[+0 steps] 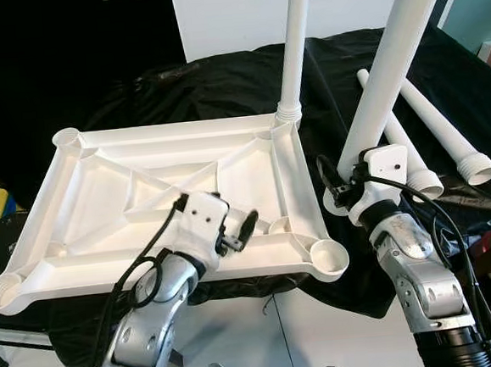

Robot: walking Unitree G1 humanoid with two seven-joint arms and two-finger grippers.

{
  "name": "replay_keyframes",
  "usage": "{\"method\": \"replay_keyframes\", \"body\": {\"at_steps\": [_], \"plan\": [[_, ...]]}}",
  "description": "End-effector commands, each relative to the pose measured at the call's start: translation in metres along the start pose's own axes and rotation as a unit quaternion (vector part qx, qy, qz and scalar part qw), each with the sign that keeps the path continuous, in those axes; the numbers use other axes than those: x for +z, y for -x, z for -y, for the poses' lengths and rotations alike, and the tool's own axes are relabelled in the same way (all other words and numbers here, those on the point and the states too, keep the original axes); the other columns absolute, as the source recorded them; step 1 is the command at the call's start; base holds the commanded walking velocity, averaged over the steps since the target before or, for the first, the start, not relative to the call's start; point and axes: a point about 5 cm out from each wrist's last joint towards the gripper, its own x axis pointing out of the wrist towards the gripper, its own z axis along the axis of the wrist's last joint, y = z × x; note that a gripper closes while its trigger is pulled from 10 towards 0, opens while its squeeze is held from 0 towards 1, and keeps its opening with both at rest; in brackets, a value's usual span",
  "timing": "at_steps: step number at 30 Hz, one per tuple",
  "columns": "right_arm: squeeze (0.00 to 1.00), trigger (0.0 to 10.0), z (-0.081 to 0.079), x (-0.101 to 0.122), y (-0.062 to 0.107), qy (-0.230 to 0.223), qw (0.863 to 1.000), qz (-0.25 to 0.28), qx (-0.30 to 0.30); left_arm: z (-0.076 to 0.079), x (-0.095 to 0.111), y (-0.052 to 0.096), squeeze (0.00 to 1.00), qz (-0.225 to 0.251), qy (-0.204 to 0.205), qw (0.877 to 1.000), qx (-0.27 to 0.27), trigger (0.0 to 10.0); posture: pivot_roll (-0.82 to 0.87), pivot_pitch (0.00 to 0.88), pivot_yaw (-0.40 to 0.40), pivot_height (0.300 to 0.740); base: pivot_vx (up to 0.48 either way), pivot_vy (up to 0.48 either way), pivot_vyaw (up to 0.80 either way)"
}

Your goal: Building children table

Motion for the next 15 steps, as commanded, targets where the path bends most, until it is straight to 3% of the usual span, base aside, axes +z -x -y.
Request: {"method": "replay_keyframes", "body": {"at_steps": [1,7,9,15], "plan": [[0.00,10.0,0.002,0.002,-0.001,0.002,1.000,0.008,-0.001,0.004,-0.010,-0.001,0.00,-0.028,-0.025,0.999,-0.016,10.0,-0.03,0.101,0.020,0.740,0.000,0.000,0.00],[0.00,10.0,0.004,0.002,-0.002,0.006,1.000,0.009,-0.004,0.002,-0.018,-0.002,0.00,-0.051,-0.057,0.997,-0.023,10.0,-0.04,0.100,0.021,0.740,0.000,0.000,0.00],[0.00,10.0,0.005,0.002,-0.002,0.009,1.000,0.009,-0.005,-0.002,-0.023,-0.007,0.00,-0.069,-0.098,0.992,-0.031,10.0,-0.04,0.098,0.022,0.740,0.000,0.000,0.00],[0.00,10.0,0.005,0.001,-0.001,0.010,1.000,0.008,-0.007,-0.011,-0.031,-0.016,0.00,-0.109,-0.146,0.983,-0.007,10.0,-0.05,0.095,0.021,0.740,0.000,0.000,0.00]]}}
